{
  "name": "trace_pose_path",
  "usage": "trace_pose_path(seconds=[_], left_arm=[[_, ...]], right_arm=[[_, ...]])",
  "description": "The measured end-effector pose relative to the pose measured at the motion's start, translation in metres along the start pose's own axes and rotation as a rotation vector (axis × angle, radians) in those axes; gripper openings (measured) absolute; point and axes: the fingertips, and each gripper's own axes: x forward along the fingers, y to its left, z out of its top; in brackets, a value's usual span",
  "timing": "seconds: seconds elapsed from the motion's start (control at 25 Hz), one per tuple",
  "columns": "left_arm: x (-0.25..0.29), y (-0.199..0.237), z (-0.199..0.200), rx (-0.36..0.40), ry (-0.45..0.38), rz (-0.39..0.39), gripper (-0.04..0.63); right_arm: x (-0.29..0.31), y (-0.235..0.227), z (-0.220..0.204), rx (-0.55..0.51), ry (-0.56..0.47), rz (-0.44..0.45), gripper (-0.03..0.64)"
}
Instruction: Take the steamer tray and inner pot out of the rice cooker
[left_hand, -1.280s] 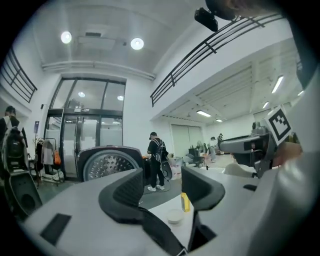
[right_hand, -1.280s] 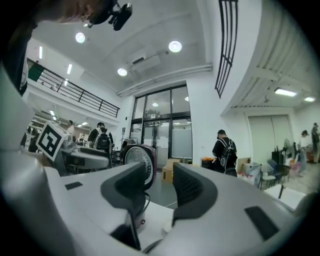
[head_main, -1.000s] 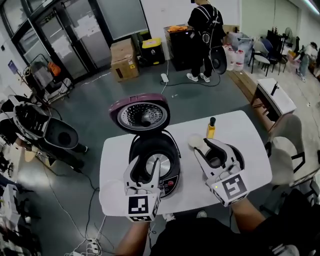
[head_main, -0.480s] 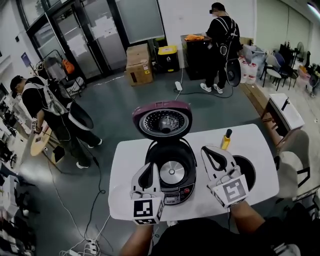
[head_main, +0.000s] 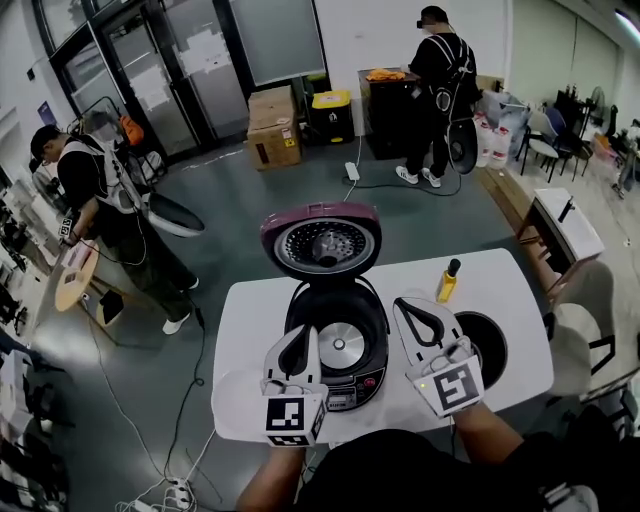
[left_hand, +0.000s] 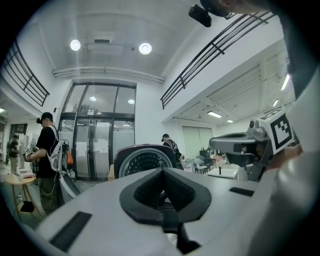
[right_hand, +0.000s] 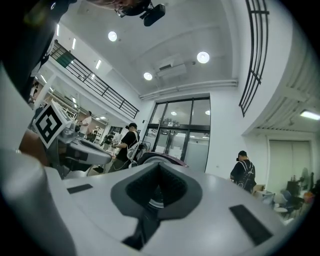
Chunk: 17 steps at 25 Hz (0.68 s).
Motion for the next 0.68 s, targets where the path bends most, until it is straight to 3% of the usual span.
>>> trace_pose_path(seconds=[0.28, 0.68], left_arm=[[0.005, -0.002, -0.001, -0.002, -0.013, 0.002, -0.005], [0.003, -0.007, -0.003, -0.001, -0.019, -0.002, -0.005]], right_arm=[[-0.006, -0.013, 0.008, 0.011, -0.065, -0.06, -0.002], [-0.013, -0.026, 0.012, 0.017, -0.077, -0.099, -0.002]])
